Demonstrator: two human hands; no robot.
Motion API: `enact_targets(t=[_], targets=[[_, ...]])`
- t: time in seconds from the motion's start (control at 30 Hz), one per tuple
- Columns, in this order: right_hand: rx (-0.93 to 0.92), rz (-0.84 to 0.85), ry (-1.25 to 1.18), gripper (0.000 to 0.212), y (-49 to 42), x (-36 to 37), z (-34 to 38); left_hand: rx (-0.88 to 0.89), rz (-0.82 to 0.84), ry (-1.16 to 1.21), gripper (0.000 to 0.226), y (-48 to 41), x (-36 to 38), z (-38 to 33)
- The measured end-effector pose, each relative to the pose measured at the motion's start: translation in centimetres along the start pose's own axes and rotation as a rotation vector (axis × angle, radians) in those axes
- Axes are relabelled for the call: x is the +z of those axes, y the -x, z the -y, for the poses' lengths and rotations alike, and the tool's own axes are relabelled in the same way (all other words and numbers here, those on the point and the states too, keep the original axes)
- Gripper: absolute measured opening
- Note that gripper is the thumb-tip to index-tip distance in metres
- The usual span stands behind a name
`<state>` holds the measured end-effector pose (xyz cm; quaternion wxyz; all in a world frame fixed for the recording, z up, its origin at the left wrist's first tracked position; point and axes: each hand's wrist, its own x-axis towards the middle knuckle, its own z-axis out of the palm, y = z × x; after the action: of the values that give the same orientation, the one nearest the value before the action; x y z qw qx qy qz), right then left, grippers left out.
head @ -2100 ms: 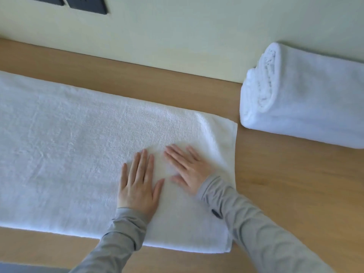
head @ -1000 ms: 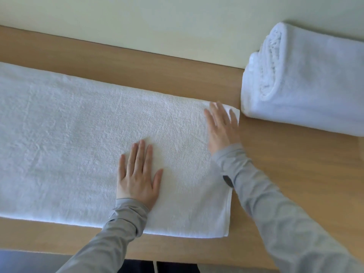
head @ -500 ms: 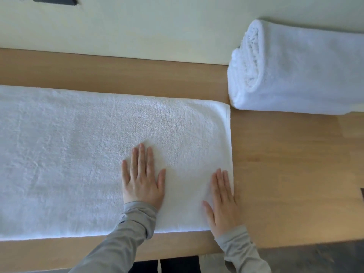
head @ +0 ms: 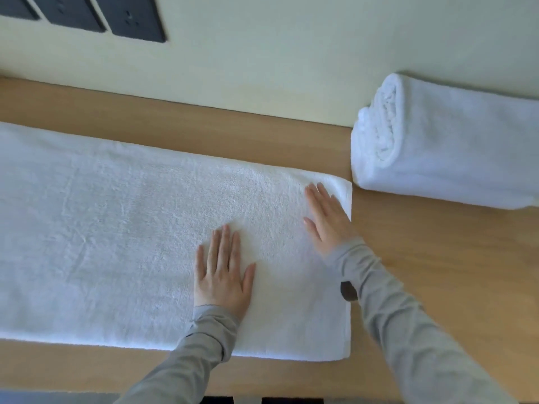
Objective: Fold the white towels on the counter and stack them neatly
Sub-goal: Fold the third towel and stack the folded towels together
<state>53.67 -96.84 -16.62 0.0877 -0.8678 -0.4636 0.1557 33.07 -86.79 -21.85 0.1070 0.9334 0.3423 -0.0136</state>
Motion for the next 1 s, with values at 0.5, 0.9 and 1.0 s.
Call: enact_targets(t=[0.5, 0.9, 1.0], targets=[[0.035, 0.346, 0.098, 0.046, -12.1, -4.5, -5.4, -1.174, -0.251, 0.574, 0.084, 8.1, -1.7, -10.4], [0.047, 0.611, 0.233, 0.069, -13.4, -6.8, -5.2, -1.767, -0.331, 1.612, 0.044, 8.8, 0.0, -17.7], [0.088, 0.637, 0.238, 0.077, -13.2, -7.0, -5.0, -1.757, -0.345, 1.659, 0.028, 9.0, 0.1, -18.4]])
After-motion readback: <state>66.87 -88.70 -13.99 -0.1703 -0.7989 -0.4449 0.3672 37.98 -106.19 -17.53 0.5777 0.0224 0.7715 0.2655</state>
